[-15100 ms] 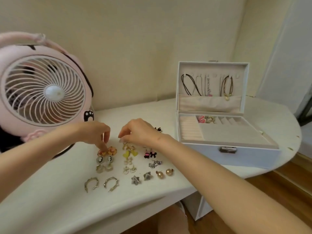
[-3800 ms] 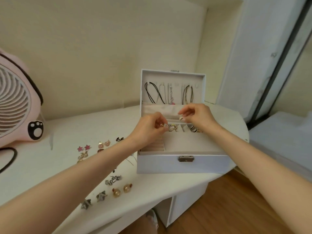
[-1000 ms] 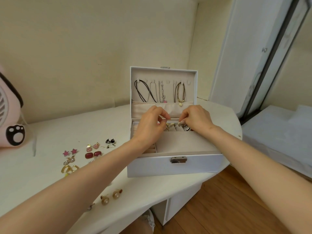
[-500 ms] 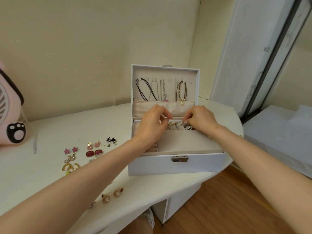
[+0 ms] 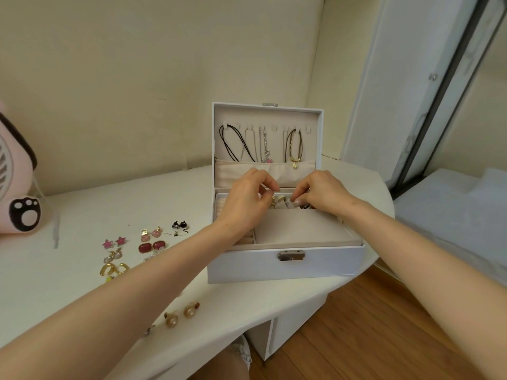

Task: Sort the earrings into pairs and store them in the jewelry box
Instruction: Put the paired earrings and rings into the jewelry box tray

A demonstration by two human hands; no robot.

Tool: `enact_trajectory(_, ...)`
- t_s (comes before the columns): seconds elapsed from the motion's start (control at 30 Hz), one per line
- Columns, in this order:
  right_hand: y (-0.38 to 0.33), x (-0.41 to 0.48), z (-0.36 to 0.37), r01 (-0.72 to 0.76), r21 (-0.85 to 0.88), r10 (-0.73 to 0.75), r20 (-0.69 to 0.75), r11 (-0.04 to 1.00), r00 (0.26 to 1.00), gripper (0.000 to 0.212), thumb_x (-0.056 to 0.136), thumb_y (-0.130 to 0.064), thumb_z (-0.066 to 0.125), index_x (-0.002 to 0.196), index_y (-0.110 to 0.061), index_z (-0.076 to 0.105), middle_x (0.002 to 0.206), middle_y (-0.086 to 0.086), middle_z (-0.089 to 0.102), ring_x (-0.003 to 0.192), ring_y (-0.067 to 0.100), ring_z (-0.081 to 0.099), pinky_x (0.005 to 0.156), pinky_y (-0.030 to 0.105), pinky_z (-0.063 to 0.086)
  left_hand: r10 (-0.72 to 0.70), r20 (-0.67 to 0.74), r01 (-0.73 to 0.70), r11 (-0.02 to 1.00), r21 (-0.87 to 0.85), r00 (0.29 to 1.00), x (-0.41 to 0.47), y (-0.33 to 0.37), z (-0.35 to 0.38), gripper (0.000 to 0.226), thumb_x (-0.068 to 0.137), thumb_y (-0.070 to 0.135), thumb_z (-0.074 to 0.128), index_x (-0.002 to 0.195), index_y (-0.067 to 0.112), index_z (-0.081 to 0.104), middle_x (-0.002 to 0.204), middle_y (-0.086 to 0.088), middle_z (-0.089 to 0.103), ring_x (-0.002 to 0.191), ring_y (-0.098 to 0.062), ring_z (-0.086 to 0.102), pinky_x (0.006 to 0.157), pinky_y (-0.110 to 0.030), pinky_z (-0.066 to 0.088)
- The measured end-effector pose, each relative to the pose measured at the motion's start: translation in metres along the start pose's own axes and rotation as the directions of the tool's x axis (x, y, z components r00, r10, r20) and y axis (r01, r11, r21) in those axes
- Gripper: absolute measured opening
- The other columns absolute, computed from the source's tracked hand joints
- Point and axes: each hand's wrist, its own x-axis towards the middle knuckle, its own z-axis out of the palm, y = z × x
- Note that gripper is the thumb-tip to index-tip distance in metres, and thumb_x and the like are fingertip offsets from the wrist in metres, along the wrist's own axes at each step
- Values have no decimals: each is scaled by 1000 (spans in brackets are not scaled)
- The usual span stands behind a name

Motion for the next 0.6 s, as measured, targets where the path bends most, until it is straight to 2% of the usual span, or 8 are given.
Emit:
enact_trajectory(0.2,5,3,-1,5,109,-10,45,994,999,15,72,-7,78,82,-17,76,68,-7,66,74,11,63,83,34,54,-3,-2,3,1000,-7,1000,0,0,0,13,87,5,54,89,15,62,101,-3,59,83,-9,53,70,-10,39)
enact_trajectory(0.33,6,2,-8,45,75,-51,82,996,995,12,74,-14,75,84,-20,74,75,-3,65,77,14,61,78,31,51,3,-3,-3,1000,-4,1000,0,0,0,13,87,4,54,89,15,62,100,-3,60,82,-8,52,69,-9,39)
enact_trajectory(0.5,2,1,-19,95,44,-98,77,995,992,16,77,-7,65,84,-19,72,72,-4,60,71,14,56,71,31,47,7,-5,-7,1000,-8,1000,0,0,0,13,87,4,54,90,13,63,100,-3,60,83,-10,53,69,-12,40)
enact_trajectory(0.6,-7,-2,-26,70,260,-94,81,963,992,17,80,-3,62,92,-13,69,77,2,63,65,11,62,68,27,49,-3,-25,1,998,-57,1000,2,0,0,13,87,2,53,92,11,61,97,-2,62,84,-12,57,68,-15,44)
